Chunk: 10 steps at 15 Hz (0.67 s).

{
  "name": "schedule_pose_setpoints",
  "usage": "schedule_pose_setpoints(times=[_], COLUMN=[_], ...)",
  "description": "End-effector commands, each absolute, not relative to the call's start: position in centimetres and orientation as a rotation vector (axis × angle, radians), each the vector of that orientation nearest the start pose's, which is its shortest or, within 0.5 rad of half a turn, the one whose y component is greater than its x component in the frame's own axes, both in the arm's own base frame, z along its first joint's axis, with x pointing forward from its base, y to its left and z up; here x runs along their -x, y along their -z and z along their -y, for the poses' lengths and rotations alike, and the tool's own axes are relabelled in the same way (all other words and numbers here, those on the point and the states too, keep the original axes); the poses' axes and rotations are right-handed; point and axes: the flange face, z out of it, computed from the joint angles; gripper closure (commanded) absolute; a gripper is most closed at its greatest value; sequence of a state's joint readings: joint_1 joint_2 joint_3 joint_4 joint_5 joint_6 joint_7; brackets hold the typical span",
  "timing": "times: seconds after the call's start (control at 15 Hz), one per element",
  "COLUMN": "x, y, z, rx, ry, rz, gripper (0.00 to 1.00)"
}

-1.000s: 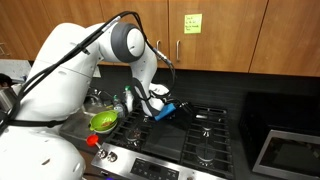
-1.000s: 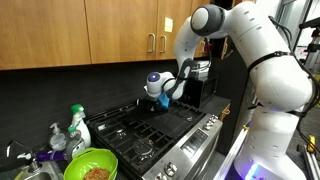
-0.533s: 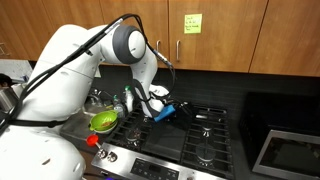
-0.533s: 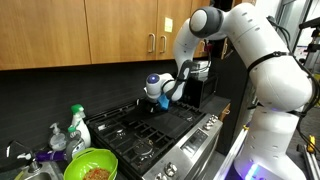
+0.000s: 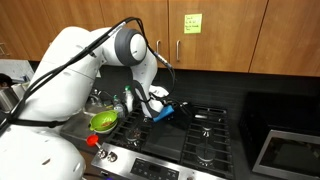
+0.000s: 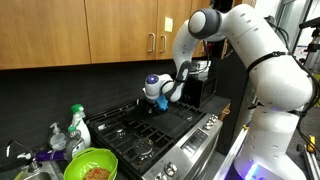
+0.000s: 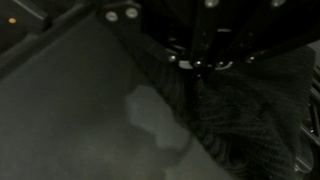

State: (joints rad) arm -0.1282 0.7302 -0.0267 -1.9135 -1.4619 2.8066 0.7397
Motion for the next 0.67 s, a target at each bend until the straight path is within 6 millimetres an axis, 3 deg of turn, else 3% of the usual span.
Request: schedule_pose_setpoints(times=[0.0,0.27,0.6], x=[-60.2,-60.9,-60.8], y=[-12.0,-13.4,-14.1], z=[4.4,6.8,9.1], rx=[-2.55,-2.567,-2.549], ry=[-0.387,-0.419,-0.445], rz=[-0.495,-0.265,-0.111], gripper=[0.99,0.99,0.99])
